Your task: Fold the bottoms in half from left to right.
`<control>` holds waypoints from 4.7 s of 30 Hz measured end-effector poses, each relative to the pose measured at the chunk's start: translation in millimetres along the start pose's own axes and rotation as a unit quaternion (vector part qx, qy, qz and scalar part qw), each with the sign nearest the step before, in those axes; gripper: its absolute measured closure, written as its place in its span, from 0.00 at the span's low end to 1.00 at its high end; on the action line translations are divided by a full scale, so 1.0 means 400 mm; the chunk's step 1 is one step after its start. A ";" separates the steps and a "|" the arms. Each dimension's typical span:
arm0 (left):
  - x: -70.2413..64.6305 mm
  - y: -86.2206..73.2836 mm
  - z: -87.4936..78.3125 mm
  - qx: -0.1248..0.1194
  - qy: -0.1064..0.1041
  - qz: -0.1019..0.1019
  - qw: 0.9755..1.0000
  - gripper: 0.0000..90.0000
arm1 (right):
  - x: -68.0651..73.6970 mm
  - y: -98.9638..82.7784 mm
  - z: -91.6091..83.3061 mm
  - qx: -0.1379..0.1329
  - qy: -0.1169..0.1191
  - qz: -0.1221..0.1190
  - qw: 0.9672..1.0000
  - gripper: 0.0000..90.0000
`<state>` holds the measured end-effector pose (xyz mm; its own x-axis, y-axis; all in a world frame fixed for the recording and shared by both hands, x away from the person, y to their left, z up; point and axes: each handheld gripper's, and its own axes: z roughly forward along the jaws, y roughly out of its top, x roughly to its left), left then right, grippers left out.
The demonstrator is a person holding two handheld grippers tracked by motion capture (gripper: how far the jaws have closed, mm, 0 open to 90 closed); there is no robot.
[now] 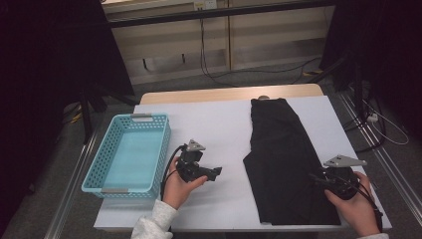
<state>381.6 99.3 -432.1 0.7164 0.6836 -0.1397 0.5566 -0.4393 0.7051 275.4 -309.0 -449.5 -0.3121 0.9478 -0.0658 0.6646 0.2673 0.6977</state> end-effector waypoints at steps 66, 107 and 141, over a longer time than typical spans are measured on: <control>0.002 -0.003 -0.017 -0.008 0.000 -0.004 1.000 0.09 | 0.030 -0.007 -0.017 -0.008 0.073 -0.017 0.997 0.82; 0.025 -0.012 -0.020 -0.007 0.012 -0.008 1.000 0.09 | -0.103 0.121 0.122 -0.020 0.001 0.030 0.999 0.77; 0.038 -0.017 -0.026 -0.005 0.020 -0.009 1.000 0.09 | -0.141 0.142 0.143 -0.011 -0.035 0.043 0.998 0.73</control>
<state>384.4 118.6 -431.8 0.6888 0.7143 -0.1234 0.5641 -0.4213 0.7101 369.8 -337.2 -447.0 -0.2055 0.9772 -0.0534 0.6722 0.1806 0.7180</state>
